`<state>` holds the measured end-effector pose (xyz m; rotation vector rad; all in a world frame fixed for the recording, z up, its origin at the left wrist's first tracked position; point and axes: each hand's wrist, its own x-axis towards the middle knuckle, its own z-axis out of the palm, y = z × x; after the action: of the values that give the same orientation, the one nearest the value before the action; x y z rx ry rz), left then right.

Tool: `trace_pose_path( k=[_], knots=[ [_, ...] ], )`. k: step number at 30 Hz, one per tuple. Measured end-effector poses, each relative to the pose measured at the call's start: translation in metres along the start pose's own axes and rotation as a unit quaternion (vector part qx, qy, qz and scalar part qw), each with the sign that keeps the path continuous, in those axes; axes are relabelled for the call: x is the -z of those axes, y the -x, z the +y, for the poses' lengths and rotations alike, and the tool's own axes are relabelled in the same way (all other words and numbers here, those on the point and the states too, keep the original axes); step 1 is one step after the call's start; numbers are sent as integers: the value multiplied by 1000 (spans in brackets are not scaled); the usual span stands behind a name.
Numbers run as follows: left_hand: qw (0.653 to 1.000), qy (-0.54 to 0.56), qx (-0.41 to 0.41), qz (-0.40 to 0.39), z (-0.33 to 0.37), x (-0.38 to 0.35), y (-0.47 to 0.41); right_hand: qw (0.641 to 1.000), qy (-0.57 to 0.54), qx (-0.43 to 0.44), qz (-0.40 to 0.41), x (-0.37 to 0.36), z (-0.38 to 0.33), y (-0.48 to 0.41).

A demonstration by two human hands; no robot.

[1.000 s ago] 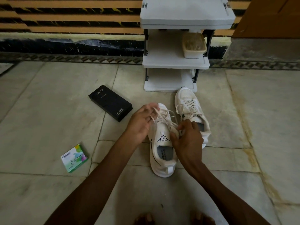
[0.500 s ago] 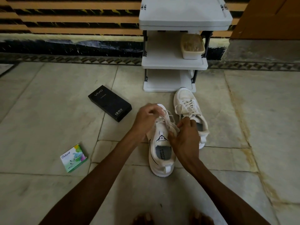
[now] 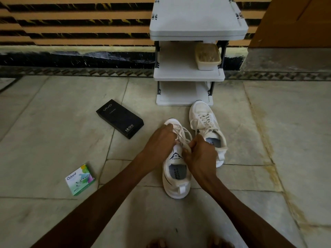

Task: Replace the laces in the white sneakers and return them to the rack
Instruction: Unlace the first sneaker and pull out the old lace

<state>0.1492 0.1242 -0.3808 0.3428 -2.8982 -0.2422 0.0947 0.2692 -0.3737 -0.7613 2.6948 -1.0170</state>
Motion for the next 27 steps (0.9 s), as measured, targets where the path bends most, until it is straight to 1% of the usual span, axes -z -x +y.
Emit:
trace_pose_path(
  k=[1,2,3,4,5,6,7,8,9,10,11,12,13,14,15,16,17,18,19,20,21,23,24,25,26,27],
  knots=[
    [999,45,19,-10,2,2,-3,1000,-2,-1,0,0,0,0],
    [992,113,58,-7,3,10,-7,1000,-5,-3,1,0,0,0],
    [972,204,116,-9,4,20,-11,1000,-8,-2,3,1,0,1],
    [934,300,194,8,3,29,-15,1000,-13,2,5,2,1,2],
    [866,416,274,44,-2,38,-18,1000,-18,6,7,2,1,3],
    [763,542,342,88,-7,45,-21,1000,-21,9,7,2,0,4],
    [642,649,387,130,-14,52,-22,1000,-20,10,6,3,0,4],
    [520,734,406,161,-20,55,-20,1000,-17,12,4,3,-1,5],
    [426,789,408,173,-25,54,-18,1000,-16,10,7,3,-2,5],
    [373,820,400,168,-29,52,-16,1000,-18,7,11,4,-2,5],
    [357,836,388,152,-28,51,-14,1000,-22,6,16,4,-2,4],
    [371,835,386,131,-26,49,-14,999,-27,6,19,4,-1,4],
    [421,812,391,102,-22,46,-13,999,-31,6,21,4,0,5],
    [516,756,397,65,-20,43,-13,999,-33,5,20,4,0,4],
    [635,666,390,22,-19,41,-12,999,-33,4,18,4,1,4],
    [745,559,363,-15,-18,42,-11,999,-34,2,16,3,2,4],
    [827,464,314,-43,-17,41,-11,999,-35,1,16,3,2,3],
    [882,386,262,-70,-13,40,-10,999,-37,-1,17,2,3,3],
    [920,311,218,-93,-9,41,-9,999,-38,-2,19,1,2,3],
    [945,243,189,-109,-4,40,-8,999,-39,-1,22,1,2,3],
    [960,190,169,-115,1,38,-6,999,-38,0,23,1,2,3],
    [973,135,143,-122,8,34,-5,999,-30,-6,22,2,0,3],
    [974,134,140,-118,9,35,-6,999,-26,-9,20,2,0,3],
    [969,168,150,-98,9,37,-9,999,-25,-11,19,3,0,4],
    [952,231,184,-76,7,40,-13,999,-27,-13,18,3,0,4],
    [915,321,242,-46,3,43,-18,999,-28,-14,18,3,0,4]
  ],
)
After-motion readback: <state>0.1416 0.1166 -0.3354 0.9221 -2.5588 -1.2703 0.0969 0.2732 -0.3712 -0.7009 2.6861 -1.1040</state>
